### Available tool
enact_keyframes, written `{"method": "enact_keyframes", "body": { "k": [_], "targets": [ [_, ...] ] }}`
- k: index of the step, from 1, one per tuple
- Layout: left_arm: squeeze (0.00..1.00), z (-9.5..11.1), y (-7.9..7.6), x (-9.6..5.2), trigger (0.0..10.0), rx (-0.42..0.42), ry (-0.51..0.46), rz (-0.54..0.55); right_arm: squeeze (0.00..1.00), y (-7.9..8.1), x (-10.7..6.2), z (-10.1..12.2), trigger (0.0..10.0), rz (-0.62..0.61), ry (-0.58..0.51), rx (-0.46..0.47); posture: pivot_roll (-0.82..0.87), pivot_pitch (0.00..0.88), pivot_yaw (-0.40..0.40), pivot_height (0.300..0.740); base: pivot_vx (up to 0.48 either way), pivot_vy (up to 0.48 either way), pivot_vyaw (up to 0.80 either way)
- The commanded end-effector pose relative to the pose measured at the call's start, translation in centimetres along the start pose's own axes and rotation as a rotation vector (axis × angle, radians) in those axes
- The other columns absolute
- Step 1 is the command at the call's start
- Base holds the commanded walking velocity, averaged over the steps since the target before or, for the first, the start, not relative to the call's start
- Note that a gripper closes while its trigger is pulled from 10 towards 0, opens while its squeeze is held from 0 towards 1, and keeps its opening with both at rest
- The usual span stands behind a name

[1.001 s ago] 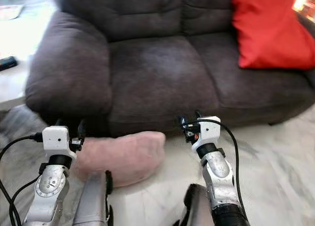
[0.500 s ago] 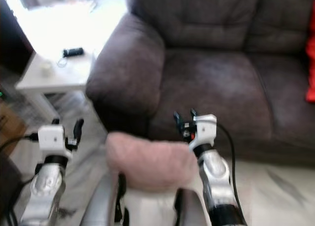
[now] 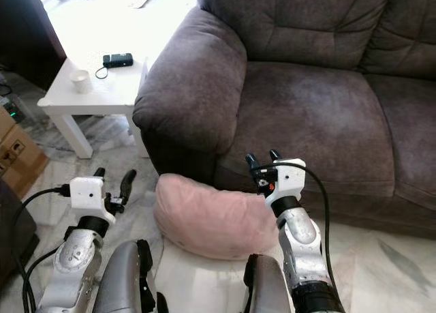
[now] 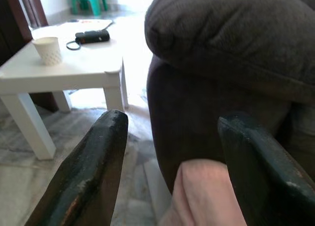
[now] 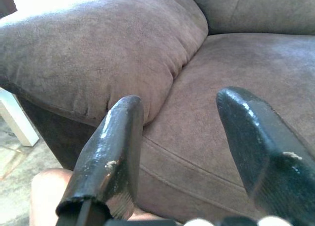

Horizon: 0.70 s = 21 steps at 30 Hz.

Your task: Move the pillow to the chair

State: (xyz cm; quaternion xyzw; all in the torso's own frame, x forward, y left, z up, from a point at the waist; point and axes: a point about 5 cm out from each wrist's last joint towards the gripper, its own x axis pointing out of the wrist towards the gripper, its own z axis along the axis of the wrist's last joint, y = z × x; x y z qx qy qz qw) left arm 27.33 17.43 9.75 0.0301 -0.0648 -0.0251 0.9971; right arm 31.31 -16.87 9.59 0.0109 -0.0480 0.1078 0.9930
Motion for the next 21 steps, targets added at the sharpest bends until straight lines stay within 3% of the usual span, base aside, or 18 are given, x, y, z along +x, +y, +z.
{"method": "enact_keyframes", "body": {
  "k": [1,8,21],
  "targets": [
    [0.0,-0.55,-0.18,-0.3,10.0,-0.02,0.03,-0.011,0.0,-0.29,-0.27,-0.33,10.0,-0.017,0.014,0.011,0.08,0.141,-0.041,0.521,0.0,0.0,0.0],
    [0.0,-0.64,-0.01,-0.42,10.0,-0.01,0.039,-0.018,0.0,-0.38,-0.25,-0.53,10.0,-0.028,0.029,0.017,0.08,0.141,-0.041,0.521,0.0,0.0,0.0],
    [0.0,-0.59,0.36,-0.43,10.0,0.0,0.039,-0.013,0.0,-0.21,-0.04,-0.62,10.0,-0.017,0.039,0.016,0.08,0.134,-0.041,0.521,0.0,0.0,-0.66]
  ]
}}
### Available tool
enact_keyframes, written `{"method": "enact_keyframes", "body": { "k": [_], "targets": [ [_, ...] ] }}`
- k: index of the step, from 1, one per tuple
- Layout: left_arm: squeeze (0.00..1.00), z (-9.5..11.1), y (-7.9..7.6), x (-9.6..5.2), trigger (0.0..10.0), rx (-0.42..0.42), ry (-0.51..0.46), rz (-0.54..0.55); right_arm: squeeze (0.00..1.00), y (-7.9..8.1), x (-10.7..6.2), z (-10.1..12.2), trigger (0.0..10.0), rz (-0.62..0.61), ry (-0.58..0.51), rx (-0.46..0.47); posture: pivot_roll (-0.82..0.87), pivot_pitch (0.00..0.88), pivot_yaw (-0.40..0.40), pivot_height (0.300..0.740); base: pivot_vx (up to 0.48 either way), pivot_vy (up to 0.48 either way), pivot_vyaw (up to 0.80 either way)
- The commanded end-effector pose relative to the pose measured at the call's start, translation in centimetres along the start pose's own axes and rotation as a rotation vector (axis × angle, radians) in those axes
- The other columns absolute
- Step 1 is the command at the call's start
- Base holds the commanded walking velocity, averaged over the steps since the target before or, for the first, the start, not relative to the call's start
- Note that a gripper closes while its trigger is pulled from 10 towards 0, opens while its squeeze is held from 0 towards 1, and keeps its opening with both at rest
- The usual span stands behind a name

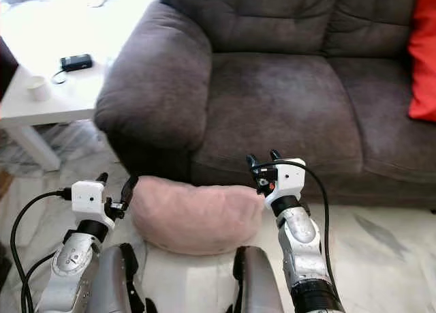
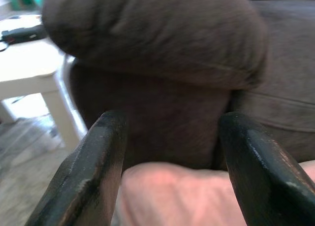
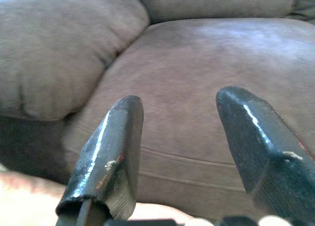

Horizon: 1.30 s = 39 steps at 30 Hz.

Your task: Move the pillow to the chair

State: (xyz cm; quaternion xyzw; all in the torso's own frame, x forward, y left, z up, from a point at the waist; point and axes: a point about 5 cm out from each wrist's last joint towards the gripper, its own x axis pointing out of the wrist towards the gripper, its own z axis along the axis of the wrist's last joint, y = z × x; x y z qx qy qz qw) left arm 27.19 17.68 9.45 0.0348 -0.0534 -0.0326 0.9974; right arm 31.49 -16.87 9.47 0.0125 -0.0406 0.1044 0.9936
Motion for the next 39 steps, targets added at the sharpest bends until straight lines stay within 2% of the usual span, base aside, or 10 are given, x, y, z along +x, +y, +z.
{"method": "enact_keyframes", "body": {
  "k": [1,9,17,20,23,26,27,30,35,39],
  "targets": [
    [0.0,-0.3,0.2,-0.2,10.0,-0.006,0.015,0.004,0.0,-0.1,-0.2,-0.5,10.0,-0.006,0.025,0.012,0.08,0.135,-0.042,0.521,0.0,0.0,-0.66],
    [0.0,-0.2,0.2,-0.3,10.0,0.001,0.016,0.008,0.0,0.1,-0.2,-0.4,10.0,0.006,0.017,0.01,0.08,0.14,-0.04,0.521,0.0,0.0,-0.6],
    [0.0,-0.2,0.5,-0.5,10.0,0.019,0.014,0.024,0.0,0.1,-0.3,-0.3,10.0,0.005,0.002,0.011,0.09,0.145,-0.039,0.521,0.0,0.0,0.0],
    [0.0,-0.6,1.3,-0.9,10.0,0.001,0.037,0.089,0.0,0.2,-0.3,-0.3,10.0,0.01,0.002,0.012,0.09,0.15,-0.039,0.521,0.0,0.0,0.0],
    [0.0,-0.9,1.5,-1.1,10.0,-0.001,0.048,0.109,0.0,0.2,-0.3,-0.4,10.0,0.014,0.001,0.011,0.09,0.153,-0.04,0.521,0.0,0.0,0.0],
    [0.0,-2.3,2.7,-2.0,10.0,-0.034,0.112,0.191,0.0,0.2,-0.4,-0.5,10.0,0.016,0.006,0.007,0.09,0.155,-0.042,0.521,0.0,0.0,0.0],
    [0.0,-3.4,3.0,-2.5,10.0,-0.028,0.175,0.203,0.0,0.2,-0.5,-0.5,10.0,0.017,0.008,0.008,0.09,0.155,-0.042,0.521,0.0,0.0,0.0],
    [0.0,-4.5,3.3,-3.2,10.0,-0.033,0.223,0.223,0.0,0.3,-0.4,-0.5,10.0,0.019,0.007,0.008,0.08,0.157,-0.045,0.521,0.0,0.0,0.0],
    [0.0,-5.4,3.8,-3.9,10.0,-0.03,0.256,0.256,0.0,0.2,-0.4,-0.3,10.0,0.021,0.005,0.006,0.08,0.159,-0.046,0.521,0.0,0.0,0.0],
    [0.0,-6.0,4.0,-4.1,10.0,-0.063,0.271,0.28,0.0,0.1,-0.4,-0.3,10.0,0.025,0.006,0.001,0.08,0.161,-0.05,0.521,0.0,0.0,0.0]
  ]
}}
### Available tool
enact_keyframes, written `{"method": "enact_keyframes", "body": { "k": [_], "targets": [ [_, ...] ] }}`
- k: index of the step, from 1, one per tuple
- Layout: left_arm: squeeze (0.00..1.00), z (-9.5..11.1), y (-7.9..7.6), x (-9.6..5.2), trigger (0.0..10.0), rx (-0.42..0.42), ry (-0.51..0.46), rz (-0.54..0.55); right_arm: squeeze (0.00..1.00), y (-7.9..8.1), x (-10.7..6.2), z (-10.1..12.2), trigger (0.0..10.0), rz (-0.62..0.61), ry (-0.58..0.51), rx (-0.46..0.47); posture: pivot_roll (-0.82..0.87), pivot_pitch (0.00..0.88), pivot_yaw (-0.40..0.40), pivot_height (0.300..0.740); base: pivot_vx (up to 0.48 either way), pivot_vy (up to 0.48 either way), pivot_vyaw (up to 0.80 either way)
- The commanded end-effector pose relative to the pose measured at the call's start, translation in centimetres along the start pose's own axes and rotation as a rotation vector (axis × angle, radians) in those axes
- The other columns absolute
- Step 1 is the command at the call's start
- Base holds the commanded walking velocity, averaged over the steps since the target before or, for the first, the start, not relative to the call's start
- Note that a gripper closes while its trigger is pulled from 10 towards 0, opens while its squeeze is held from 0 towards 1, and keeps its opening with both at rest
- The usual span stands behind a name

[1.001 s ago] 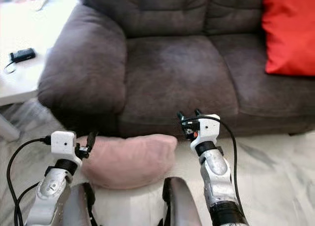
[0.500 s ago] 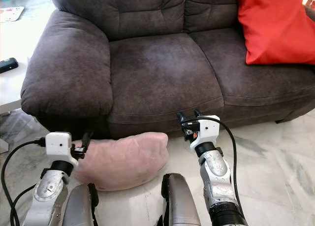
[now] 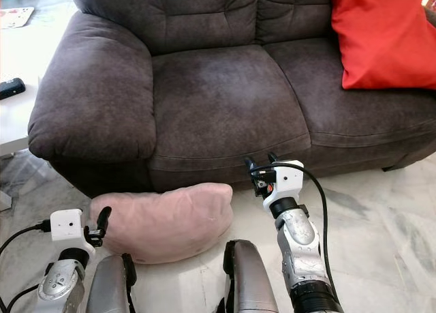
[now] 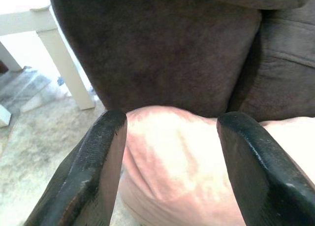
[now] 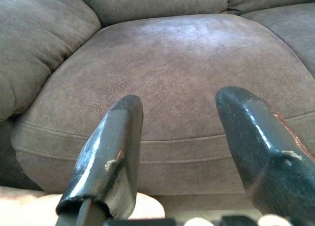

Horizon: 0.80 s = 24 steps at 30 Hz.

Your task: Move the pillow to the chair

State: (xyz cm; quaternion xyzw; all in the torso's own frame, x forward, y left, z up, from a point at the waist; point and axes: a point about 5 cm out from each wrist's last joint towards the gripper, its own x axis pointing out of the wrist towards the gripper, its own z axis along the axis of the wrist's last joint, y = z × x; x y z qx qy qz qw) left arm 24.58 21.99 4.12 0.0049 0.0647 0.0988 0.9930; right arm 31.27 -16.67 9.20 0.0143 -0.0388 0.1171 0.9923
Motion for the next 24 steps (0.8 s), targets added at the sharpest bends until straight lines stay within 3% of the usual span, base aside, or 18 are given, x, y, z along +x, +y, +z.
{"method": "enact_keyframes", "body": {
  "k": [1,12,24],
  "targets": [
    [0.0,-0.8,0.5,-0.3,10.0,-0.007,0.029,0.024,0.0,-0.1,-0.2,0.0,10.0,0.001,0.003,-0.004,0.07,0.162,-0.052,0.521,0.0,0.0,0.0],
    [0.0,-0.2,0.5,0.1,10.0,-0.014,-0.013,0.037,0.0,-0.1,-0.1,0.1,10.0,0.005,0.0,-0.007,0.07,0.154,-0.051,0.521,0.0,0.0,0.0],
    [0.0,0.3,0.4,0.2,10.0,0.0,-0.039,0.026,0.0,-0.1,0.0,0.1,10.0,0.004,-0.002,-0.005,0.08,0.154,-0.05,0.521,0.279,0.0,0.0]
  ]
}}
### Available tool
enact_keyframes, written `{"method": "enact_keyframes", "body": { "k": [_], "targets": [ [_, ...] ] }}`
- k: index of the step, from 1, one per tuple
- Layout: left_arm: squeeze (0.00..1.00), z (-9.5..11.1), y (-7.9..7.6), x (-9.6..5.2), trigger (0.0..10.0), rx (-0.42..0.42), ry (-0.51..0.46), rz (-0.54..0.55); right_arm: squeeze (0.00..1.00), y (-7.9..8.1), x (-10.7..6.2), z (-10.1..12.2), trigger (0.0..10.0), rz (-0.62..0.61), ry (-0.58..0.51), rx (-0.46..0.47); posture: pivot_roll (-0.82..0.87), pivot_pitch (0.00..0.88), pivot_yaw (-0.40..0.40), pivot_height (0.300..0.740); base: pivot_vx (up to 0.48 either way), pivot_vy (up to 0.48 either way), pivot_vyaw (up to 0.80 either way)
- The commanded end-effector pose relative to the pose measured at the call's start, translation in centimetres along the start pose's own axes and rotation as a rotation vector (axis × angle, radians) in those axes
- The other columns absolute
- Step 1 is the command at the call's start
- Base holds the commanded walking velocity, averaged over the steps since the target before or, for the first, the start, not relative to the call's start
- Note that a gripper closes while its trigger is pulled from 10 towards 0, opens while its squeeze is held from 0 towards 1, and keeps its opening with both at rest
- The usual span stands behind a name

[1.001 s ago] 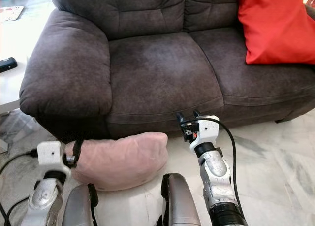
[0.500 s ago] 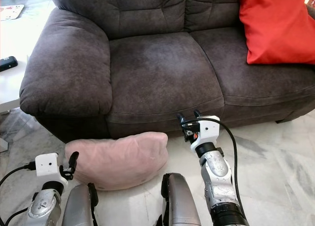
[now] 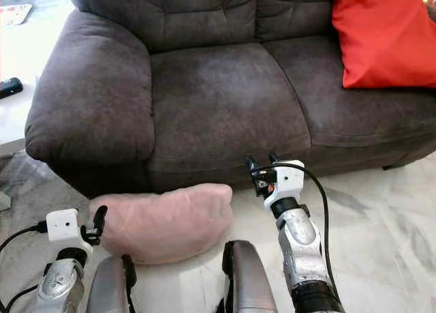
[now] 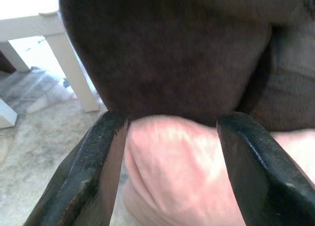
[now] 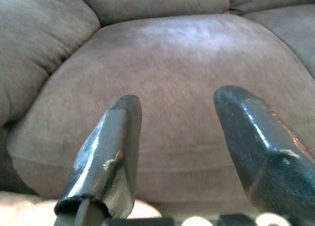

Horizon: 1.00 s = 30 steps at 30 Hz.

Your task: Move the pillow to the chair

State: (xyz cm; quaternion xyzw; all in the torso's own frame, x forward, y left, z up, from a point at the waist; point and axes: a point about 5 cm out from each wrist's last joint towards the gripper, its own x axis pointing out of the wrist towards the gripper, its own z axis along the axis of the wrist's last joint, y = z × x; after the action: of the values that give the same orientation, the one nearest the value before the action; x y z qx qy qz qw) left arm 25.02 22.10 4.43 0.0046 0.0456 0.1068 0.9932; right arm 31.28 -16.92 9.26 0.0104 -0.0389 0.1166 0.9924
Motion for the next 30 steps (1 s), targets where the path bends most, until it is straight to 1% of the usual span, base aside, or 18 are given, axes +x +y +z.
{"method": "enact_keyframes", "body": {
  "k": [1,9,13,14,18,19,20,21,23,25,28,30],
  "targets": [
    [0.0,-0.1,0.3,-0.2,10.0,0.006,-0.001,0.009,0.0,0.2,0.1,0.1,10.0,0.005,-0.002,0.003,0.08,0.154,-0.05,0.521,0.289,0.0,0.0],
    [0.0,0.0,0.4,-0.3,10.0,0.01,-0.006,0.009,0.0,0.2,0.2,0.1,10.0,0.007,-0.004,0.007,0.08,0.156,-0.052,0.521,0.296,0.0,0.0],
    [0.0,0.1,0.1,-0.2,10.0,0.023,-0.014,-0.018,0.0,0.2,0.2,0.1,10.0,0.007,-0.004,0.008,0.08,0.154,-0.052,0.521,0.293,0.0,0.0],
    [0.0,0.2,-0.2,-0.2,10.0,0.037,-0.016,-0.042,0.0,0.3,0.3,0.1,10.0,0.008,-0.005,0.009,0.08,0.154,-0.052,0.521,0.0,0.0,0.0],
    [0.0,0.0,-0.4,-0.4,10.0,0.039,-0.004,-0.052,0.0,0.3,0.3,0.1,10.0,0.008,-0.006,0.01,0.08,0.154,-0.052,0.521,0.0,0.0,0.0],
    [0.0,-0.7,-0.4,-0.8,10.0,0.02,0.039,-0.068,0.0,0.3,0.3,0.1,10.0,0.008,-0.005,0.01,0.08,0.154,-0.052,0.521,0.0,0.0,0.0],
    [0.0,-0.9,-0.4,-1.0,10.0,0.018,0.049,-0.072,0.0,0.3,0.2,0.1,10.0,0.009,-0.005,0.011,0.08,0.154,-0.052,0.521,0.0,0.0,0.0],
    [0.0,-1.7,-0.3,-1.2,10.0,0.008,0.096,-0.07,0.0,0.3,0.2,0.1,10.0,0.01,-0.003,0.01,0.08,0.154,-0.052,0.521,0.0,0.0,0.0],
    [0.0,-2.4,0.0,-1.5,10.0,0.006,0.141,-0.059,0.0,0.3,0.2,0.0,10.0,0.011,-0.001,0.01,0.08,0.159,-0.054,0.521,0.0,0.0,0.0],
    [0.0,-3.2,0.5,-1.6,10.0,-0.04,0.18,-0.034,0.0,0.3,0.2,0.0,10.0,0.012,0.0,0.011,0.08,0.159,-0.054,0.521,0.0,0.0,0.0],
    [0.0,-3.7,1.1,-1.6,10.0,-0.039,0.211,0.002,0.0,0.3,0.2,0.0,10.0,0.015,0.001,0.011,0.08,0.16,-0.054,0.521,0.0,0.0,0.0],
    [0.0,-3.9,2.0,-1.4,10.0,-0.05,0.232,0.048,0.0,0.3,0.3,0.1,10.0,0.018,0.0,0.01,0.08,0.166,-0.055,0.521,0.0,0.0,0.0]
  ]
}}
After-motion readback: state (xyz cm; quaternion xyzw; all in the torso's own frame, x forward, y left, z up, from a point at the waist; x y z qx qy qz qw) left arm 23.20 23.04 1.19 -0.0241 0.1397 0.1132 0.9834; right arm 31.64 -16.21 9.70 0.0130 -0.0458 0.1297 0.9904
